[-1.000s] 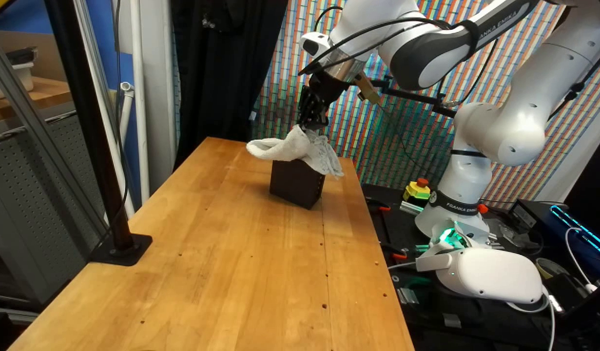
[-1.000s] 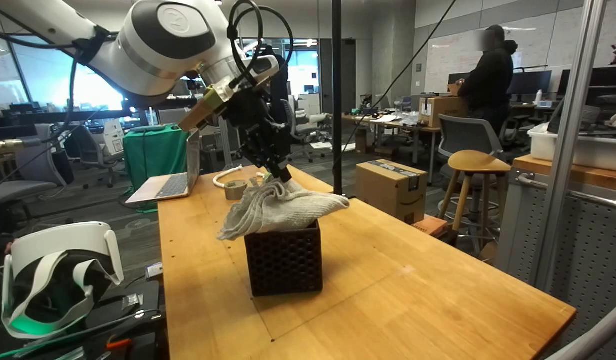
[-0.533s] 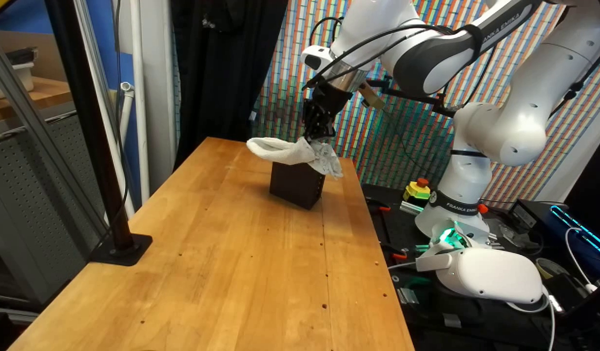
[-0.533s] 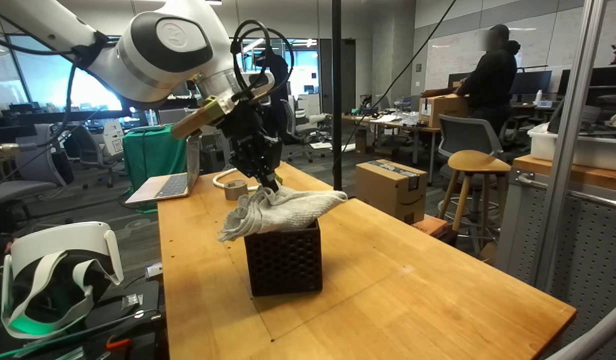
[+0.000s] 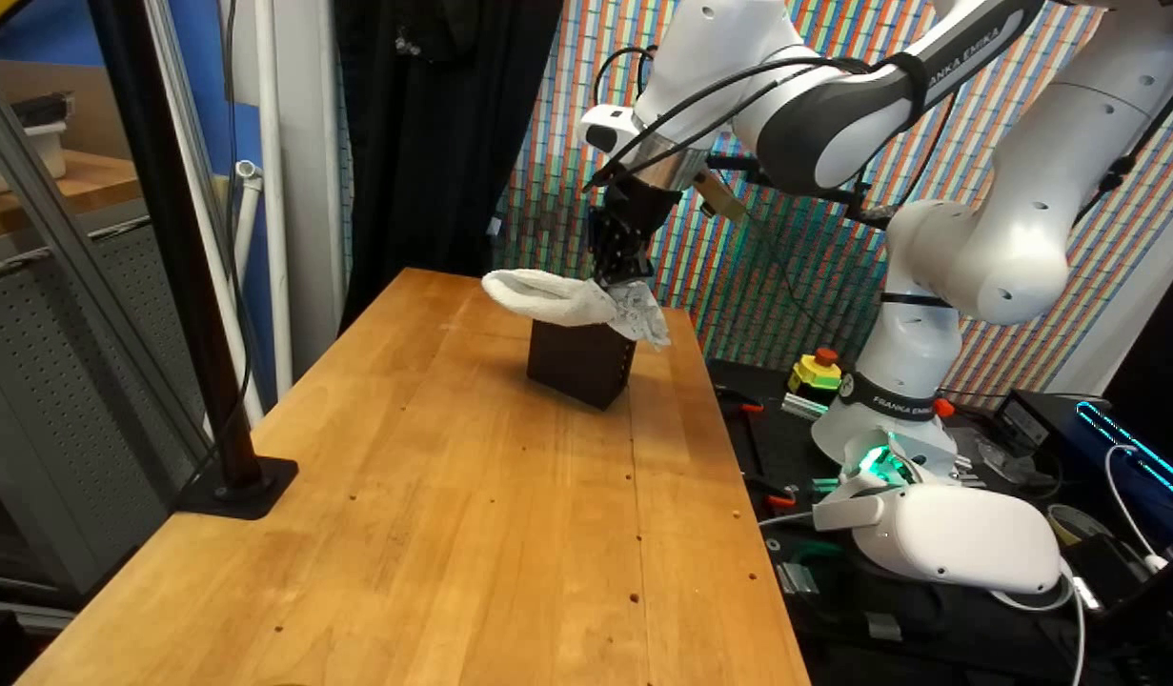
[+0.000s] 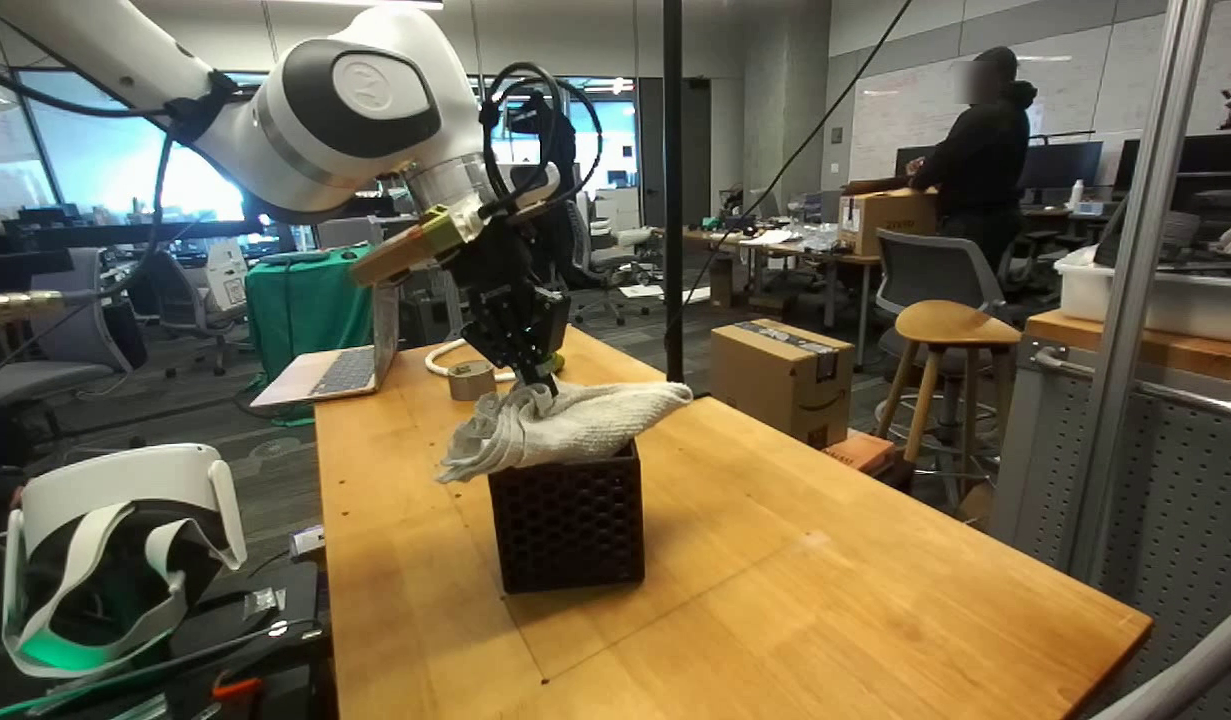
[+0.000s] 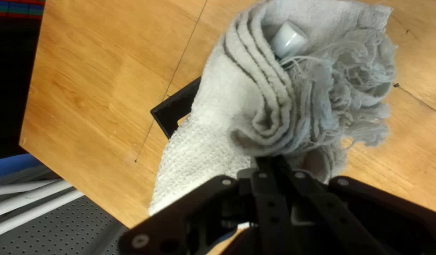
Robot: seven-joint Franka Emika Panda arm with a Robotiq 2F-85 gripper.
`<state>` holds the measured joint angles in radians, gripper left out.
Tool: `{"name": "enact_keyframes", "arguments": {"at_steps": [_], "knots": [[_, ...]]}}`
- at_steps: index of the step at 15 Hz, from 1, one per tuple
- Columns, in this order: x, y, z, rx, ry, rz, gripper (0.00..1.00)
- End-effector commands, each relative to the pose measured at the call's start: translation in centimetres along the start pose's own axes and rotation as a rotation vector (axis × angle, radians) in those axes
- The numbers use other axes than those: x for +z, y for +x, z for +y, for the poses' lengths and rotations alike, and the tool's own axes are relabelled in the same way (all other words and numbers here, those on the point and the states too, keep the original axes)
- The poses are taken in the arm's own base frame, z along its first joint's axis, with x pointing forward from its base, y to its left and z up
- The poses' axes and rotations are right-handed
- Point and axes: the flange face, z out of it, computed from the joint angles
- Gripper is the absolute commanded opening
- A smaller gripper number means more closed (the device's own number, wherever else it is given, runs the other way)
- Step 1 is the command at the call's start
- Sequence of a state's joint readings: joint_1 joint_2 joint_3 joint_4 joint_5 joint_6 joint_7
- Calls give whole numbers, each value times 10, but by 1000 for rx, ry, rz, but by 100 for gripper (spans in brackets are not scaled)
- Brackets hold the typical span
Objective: Put the marker on the cloth, fold the cloth and put it in the box
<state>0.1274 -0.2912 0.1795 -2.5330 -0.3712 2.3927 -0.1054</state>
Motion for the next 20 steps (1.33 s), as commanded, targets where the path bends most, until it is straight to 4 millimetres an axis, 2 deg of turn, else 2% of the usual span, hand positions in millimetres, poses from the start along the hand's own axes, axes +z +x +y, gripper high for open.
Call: {"name": "enact_keyframes", "arguments": {"at_steps": [1,4,8,14,20], "knots": [[-4,8,24,36,-19,2,7],[2,11,31,43,-38,-12,6],[16,15,27,9,-52,-51,6],[31,8,32,-92,-127,-168,6],[45,8,18,-135,-113,-205,7]]}}
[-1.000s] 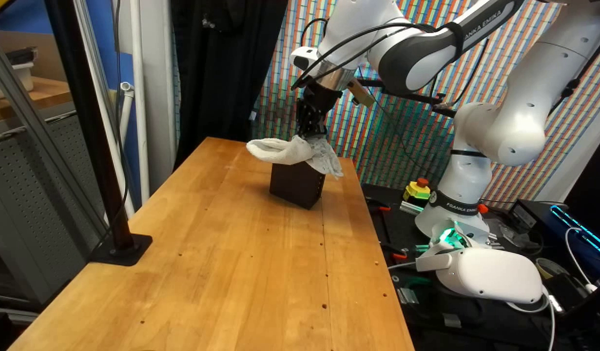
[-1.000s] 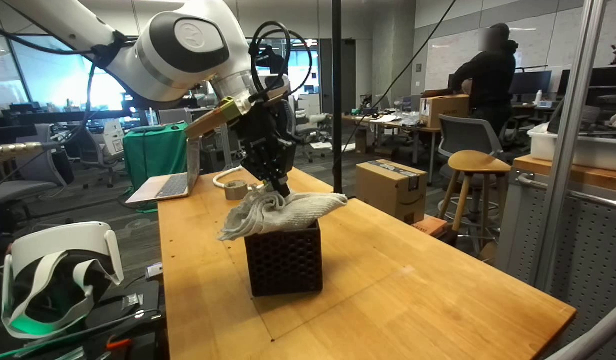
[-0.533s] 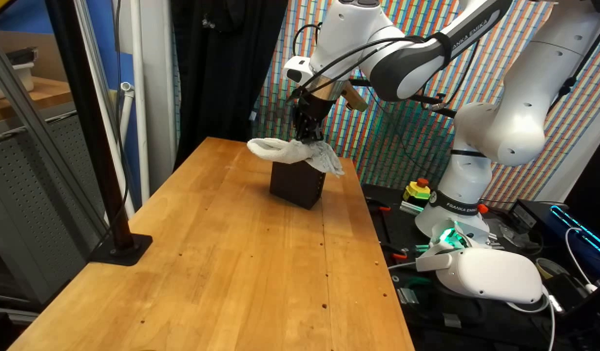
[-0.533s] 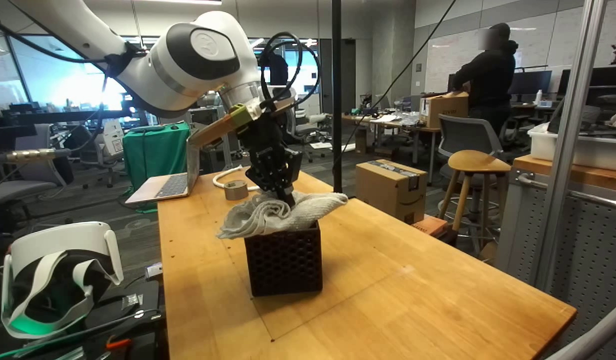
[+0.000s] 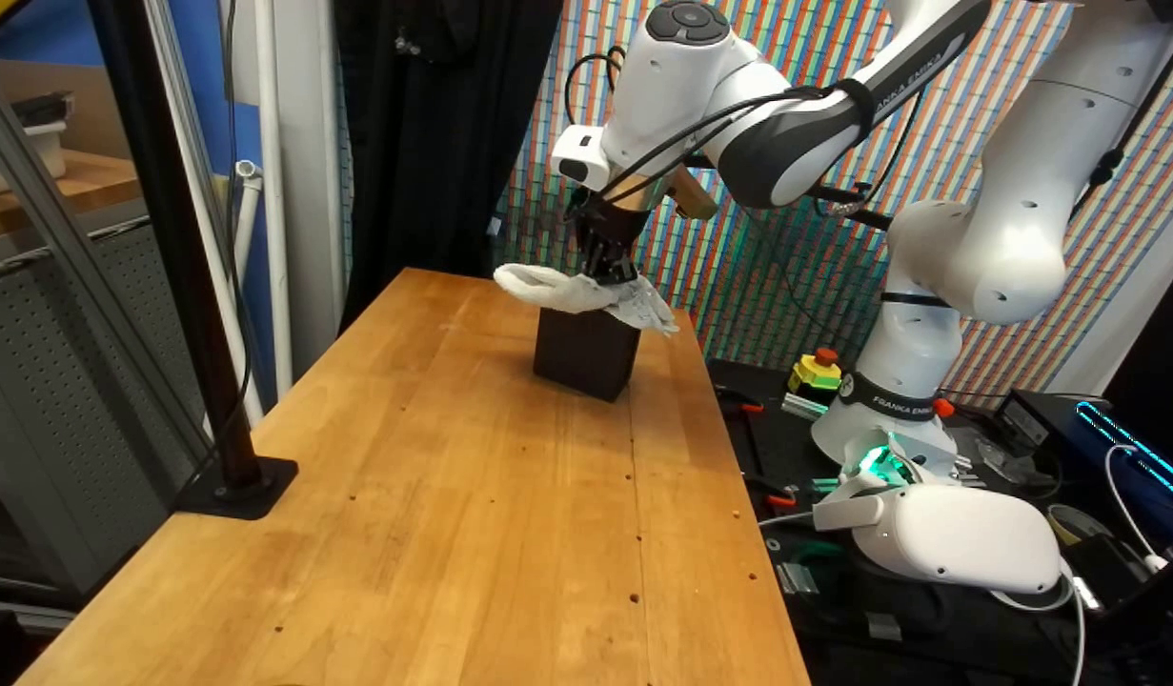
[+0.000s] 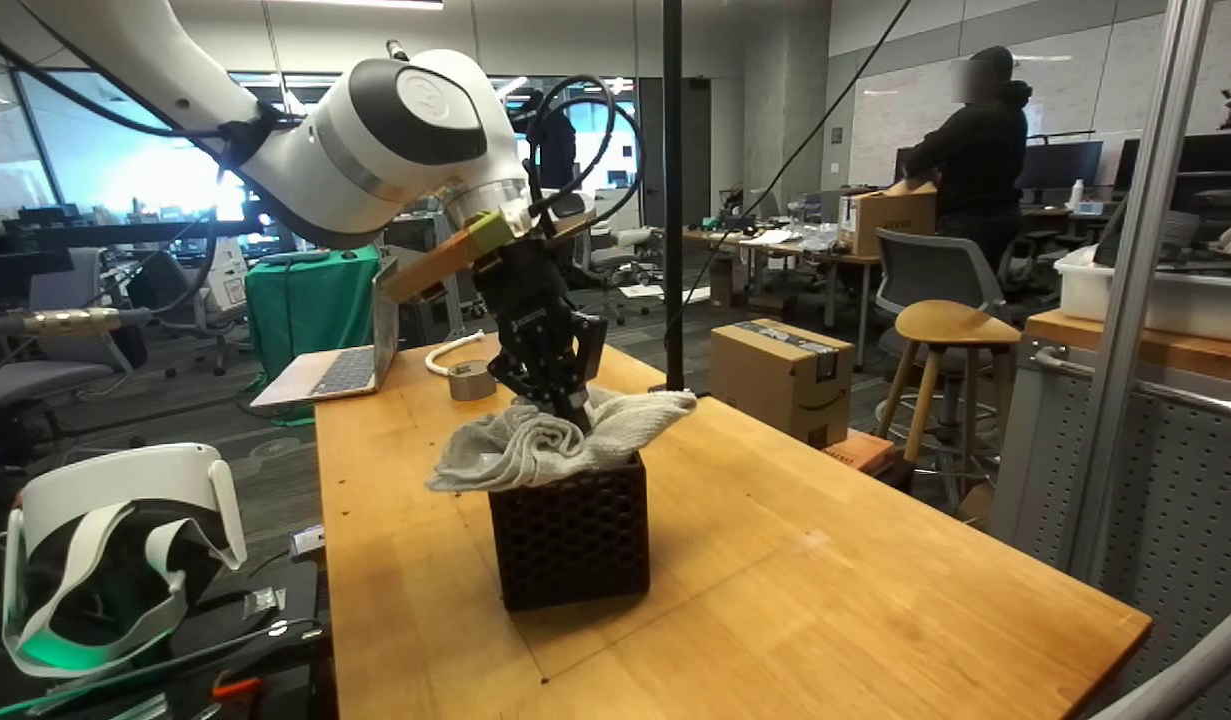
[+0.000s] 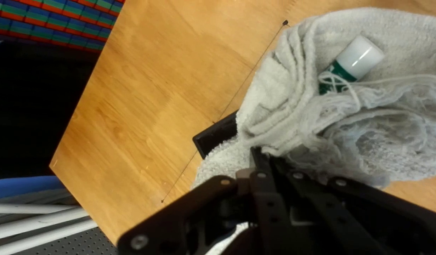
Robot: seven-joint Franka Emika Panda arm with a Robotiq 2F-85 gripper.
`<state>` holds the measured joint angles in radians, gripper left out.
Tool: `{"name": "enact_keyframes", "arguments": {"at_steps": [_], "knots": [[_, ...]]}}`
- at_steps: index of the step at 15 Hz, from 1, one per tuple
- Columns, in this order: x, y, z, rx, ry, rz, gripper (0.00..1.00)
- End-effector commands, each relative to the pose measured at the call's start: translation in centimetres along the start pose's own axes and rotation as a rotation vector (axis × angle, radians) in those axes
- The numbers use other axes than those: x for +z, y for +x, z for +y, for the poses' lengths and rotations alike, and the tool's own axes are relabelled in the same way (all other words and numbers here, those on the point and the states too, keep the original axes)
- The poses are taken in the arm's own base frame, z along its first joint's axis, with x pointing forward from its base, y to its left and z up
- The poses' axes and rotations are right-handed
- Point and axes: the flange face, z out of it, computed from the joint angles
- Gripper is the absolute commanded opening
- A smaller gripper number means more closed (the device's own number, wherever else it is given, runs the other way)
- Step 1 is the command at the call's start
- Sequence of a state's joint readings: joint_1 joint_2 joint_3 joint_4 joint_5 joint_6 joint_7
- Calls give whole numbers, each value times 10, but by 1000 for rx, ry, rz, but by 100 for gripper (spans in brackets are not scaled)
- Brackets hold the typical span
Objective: Put the marker on the cloth, fold the cloth and put it in the box
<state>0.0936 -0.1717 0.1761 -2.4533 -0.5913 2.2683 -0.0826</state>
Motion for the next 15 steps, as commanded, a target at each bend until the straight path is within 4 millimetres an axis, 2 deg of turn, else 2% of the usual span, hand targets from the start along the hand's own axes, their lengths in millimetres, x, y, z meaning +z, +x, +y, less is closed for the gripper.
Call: {"name": "enact_keyframes", "arguments": {"at_steps": [1,6,11,13,15], "knots": [[8,6,-4,-30,1,-31,7],[18,9,-15,-52,29,-40,6],[56,24,-57,-86,116,-62,6],[62,28,-68,-100,130,-76,6],[63,33,-71,-109,134,-81,7]]}}
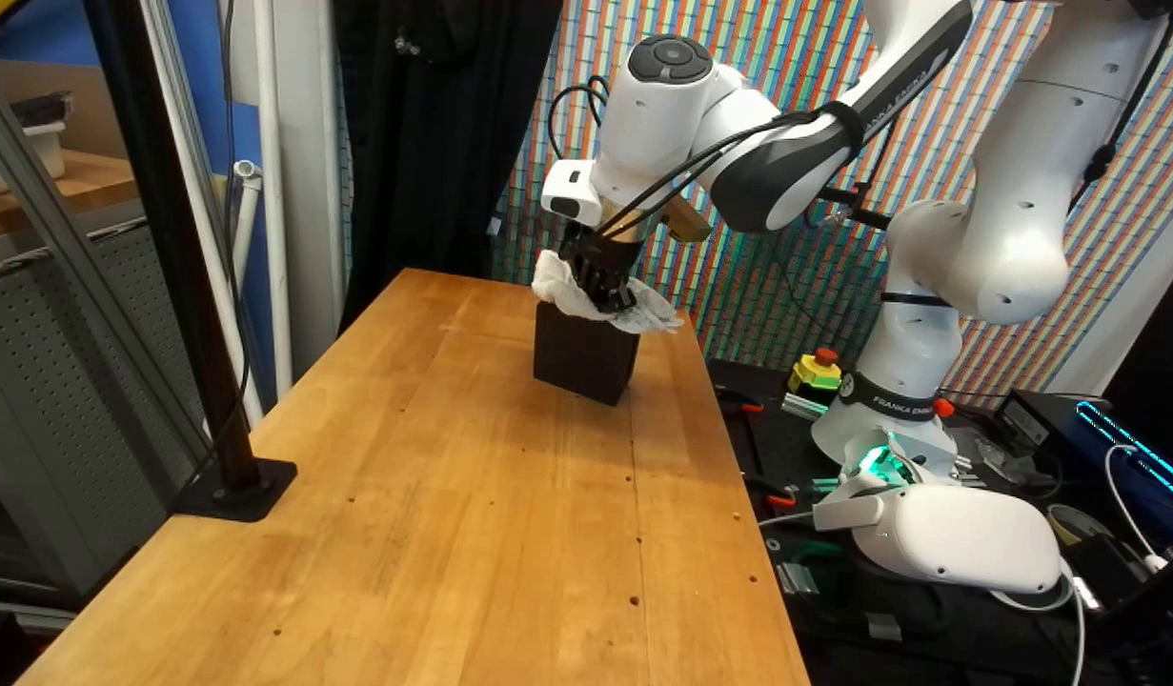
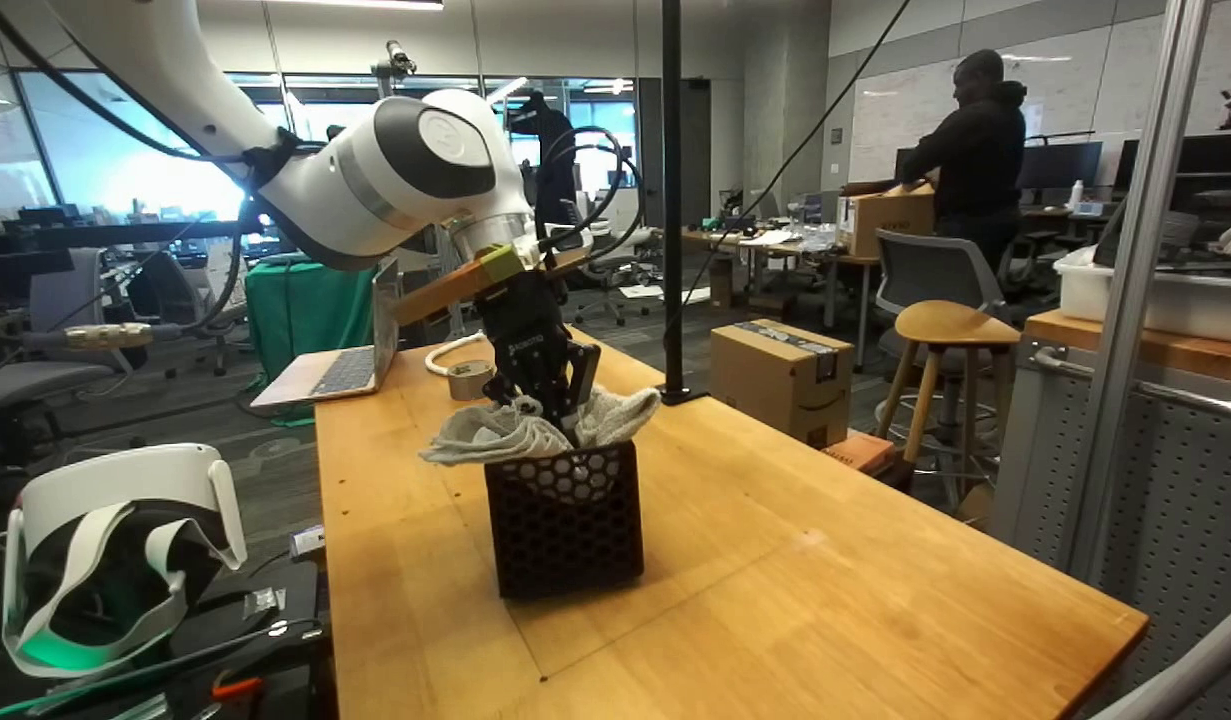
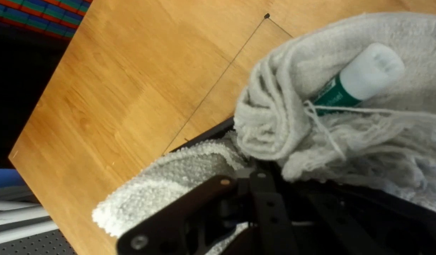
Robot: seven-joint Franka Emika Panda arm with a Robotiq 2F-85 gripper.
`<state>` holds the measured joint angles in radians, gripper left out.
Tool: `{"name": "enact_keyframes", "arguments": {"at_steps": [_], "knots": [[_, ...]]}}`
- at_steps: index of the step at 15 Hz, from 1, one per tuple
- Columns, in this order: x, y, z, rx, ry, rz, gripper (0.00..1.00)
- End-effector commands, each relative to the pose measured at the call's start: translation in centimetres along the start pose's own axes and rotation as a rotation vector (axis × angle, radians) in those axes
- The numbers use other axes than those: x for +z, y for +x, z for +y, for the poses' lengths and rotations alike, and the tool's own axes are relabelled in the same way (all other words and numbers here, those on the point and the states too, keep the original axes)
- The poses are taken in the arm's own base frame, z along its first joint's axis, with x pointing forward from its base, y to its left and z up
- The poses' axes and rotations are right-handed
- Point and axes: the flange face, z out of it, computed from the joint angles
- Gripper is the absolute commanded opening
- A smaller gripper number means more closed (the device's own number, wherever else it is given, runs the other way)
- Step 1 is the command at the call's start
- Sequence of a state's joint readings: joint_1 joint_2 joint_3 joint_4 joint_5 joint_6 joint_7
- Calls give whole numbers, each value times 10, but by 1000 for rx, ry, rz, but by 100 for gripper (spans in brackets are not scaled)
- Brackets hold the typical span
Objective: Put the marker on the cloth, fold the cloth and put it in the box
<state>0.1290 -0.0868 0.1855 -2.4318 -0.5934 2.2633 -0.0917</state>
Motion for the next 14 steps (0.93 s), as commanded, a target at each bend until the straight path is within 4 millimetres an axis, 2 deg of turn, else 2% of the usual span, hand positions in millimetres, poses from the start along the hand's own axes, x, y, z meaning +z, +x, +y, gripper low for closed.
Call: {"name": "enact_keyframes", "arguments": {"at_steps": [1,7,14], "knots": [[46,21,-42,-31,109,-50,6],[58,34,-45,0,173,-71,6],[58,34,-27,69,219,-74,6]]}}
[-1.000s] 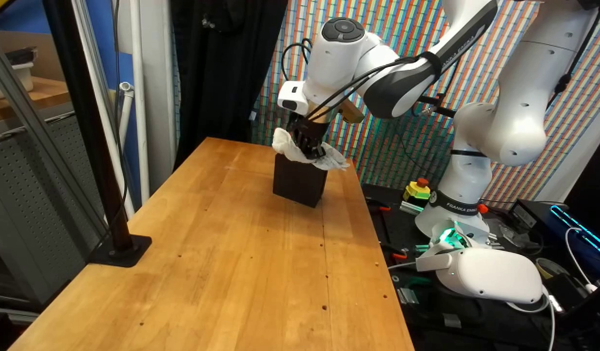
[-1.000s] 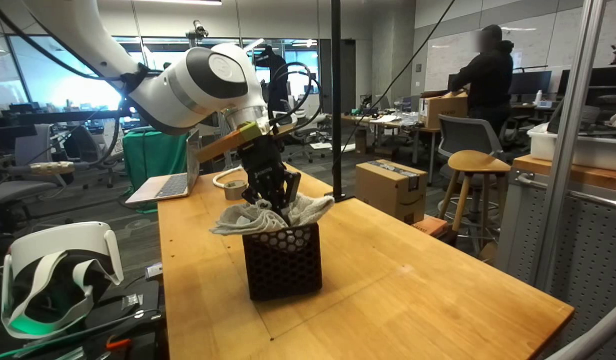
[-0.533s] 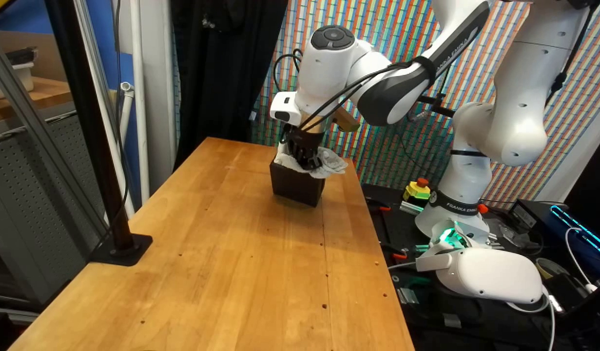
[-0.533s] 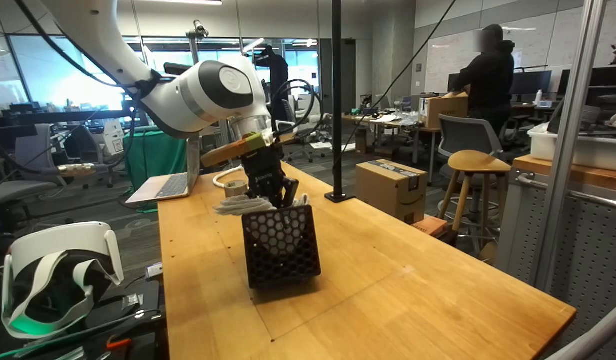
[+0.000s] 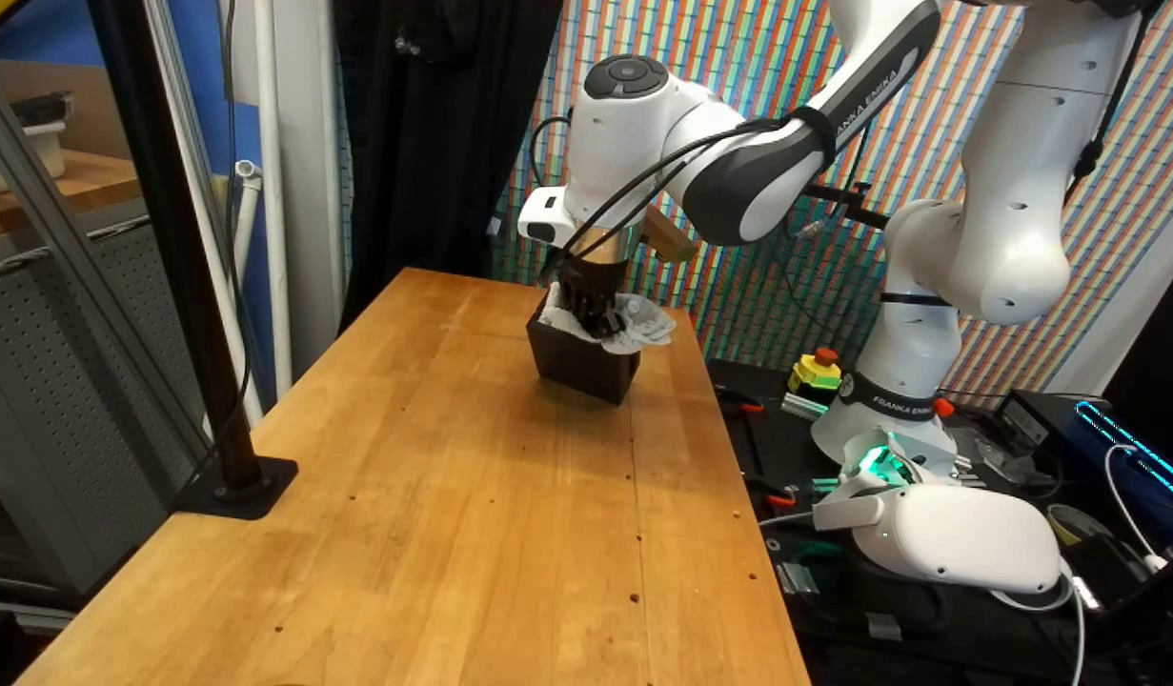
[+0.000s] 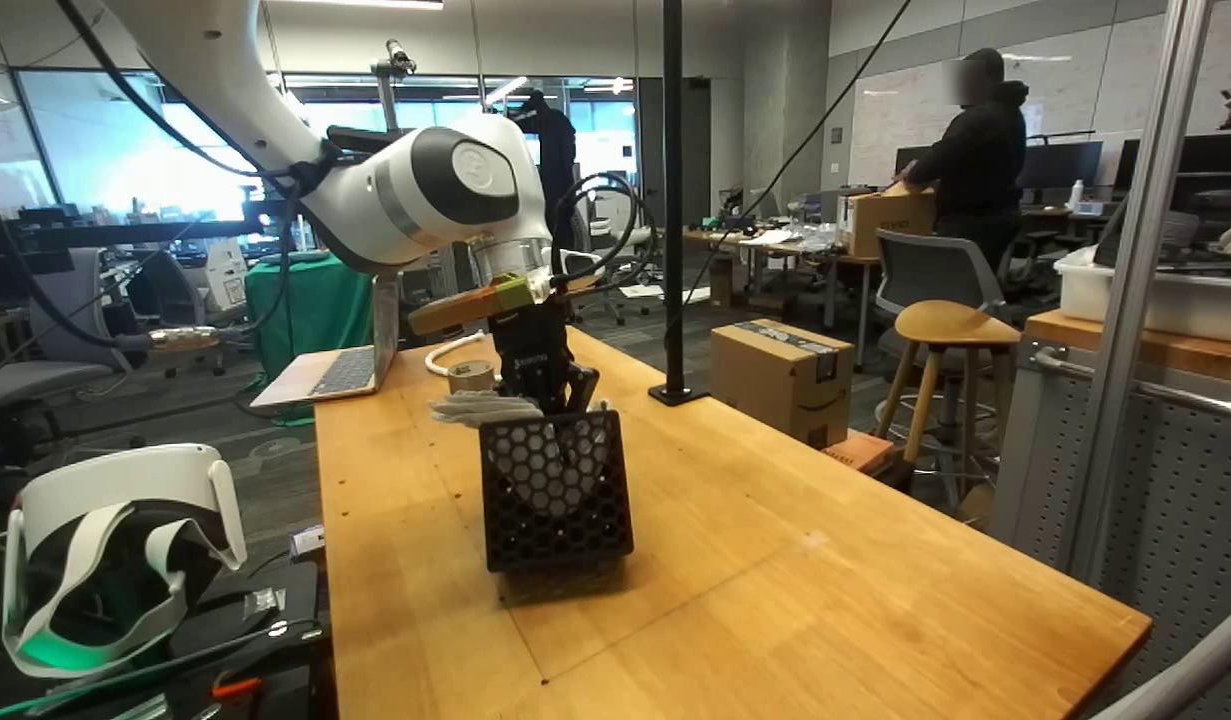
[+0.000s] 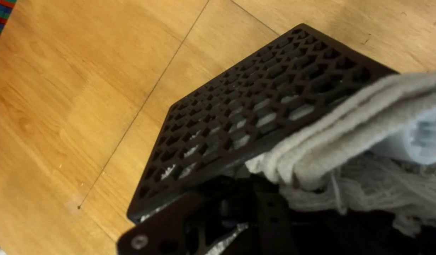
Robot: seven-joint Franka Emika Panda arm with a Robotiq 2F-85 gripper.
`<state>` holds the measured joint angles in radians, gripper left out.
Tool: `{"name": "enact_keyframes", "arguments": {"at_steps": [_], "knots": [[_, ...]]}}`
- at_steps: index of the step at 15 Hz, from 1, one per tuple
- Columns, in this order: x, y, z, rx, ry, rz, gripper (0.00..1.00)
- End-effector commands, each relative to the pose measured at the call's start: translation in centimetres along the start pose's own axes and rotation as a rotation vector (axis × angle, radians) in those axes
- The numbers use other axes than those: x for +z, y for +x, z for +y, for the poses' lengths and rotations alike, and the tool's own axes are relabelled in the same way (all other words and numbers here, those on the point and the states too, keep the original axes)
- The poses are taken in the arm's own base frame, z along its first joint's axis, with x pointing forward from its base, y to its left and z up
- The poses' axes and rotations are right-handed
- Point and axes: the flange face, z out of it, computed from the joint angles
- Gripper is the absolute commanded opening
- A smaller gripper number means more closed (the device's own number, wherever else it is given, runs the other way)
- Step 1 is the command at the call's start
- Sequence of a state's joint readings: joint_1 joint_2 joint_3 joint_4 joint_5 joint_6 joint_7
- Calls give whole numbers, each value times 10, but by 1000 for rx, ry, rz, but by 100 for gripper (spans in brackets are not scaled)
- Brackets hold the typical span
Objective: Put the marker on the cloth, fold the cloth and put it in the box
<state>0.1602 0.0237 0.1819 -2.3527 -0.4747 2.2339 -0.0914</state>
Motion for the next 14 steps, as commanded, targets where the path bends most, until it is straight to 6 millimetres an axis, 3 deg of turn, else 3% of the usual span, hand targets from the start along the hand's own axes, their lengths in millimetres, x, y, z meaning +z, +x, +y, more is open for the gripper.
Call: {"name": "enact_keyframes", "arguments": {"at_steps": [1,5,10,14], "knots": [[44,4,-8,51,120,-43,6],[36,1,7,138,217,20,6],[26,-12,41,249,378,121,6],[21,-14,40,383,520,244,6]]}}
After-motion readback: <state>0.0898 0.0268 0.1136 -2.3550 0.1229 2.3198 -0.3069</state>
